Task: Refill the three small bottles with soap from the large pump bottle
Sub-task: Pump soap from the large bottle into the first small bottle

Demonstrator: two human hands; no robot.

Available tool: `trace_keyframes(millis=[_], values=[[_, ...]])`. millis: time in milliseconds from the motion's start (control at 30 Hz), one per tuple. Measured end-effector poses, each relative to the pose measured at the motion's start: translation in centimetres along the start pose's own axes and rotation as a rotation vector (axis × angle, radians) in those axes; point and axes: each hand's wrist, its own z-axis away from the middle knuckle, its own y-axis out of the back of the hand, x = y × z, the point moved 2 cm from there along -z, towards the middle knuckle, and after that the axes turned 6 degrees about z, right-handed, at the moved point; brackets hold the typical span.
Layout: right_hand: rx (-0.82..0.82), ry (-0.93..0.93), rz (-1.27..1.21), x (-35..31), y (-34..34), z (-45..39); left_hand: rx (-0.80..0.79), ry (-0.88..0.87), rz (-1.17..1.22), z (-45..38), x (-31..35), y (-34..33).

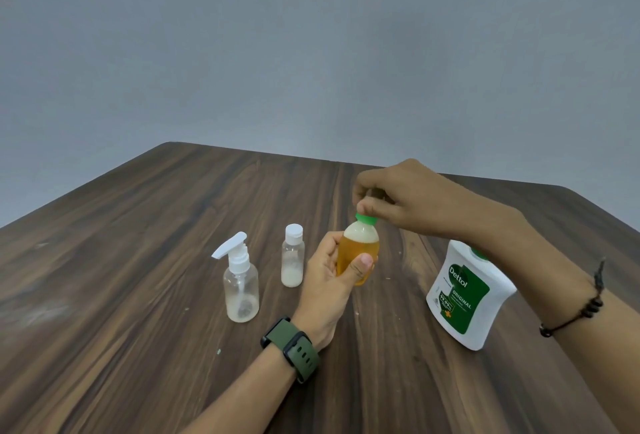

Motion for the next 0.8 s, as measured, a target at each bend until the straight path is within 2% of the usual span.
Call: trace_keyframes(millis=[200,267,367,433,467,533,633,733,800], values=[[-0.076,0.066,-0.085,0.11,0.62,0.12,-0.025,0.007,0.012,0.01,0.04,0.02],[-0.042,-0.005,-0.008,0.23,0.45,-0.05,-0.038,0.014,0.014,0.00,-0.06,-0.03],[0.069,-0.182,0.233,0.18,0.08,0.00,-0.063,0.007,0.024,-0.07,-0.06,-0.09],[0.149,-0.213,0.121,0.36,0.16,0.31,-0.065,-0.005,0.051,-0.13,0.09,-0.07],[0.150,-0.166,-0.004,0.32,0.36,0.56,-0.062,-0.004,0.060,-0.15,0.16,-0.04],[0.048,-0.044,-0.198,0.36,0.60,0.77,-0.047,-0.010,0.070,-0.15,0.12,0.06],[-0.024,0.011,-0.226,0.22,-0.17,0.65,-0.055,-0.010,0.071,-0.17,0.15,0.06],[0.100,-0.145,-0.053,0.22,-0.32,0.19,-0.058,0.001,0.068,-0.14,0.13,0.07],[0.216,-0.168,-0.098,0.48,-0.23,0.37,-0.051,-0.005,0.070,-0.24,0.12,0.13]])
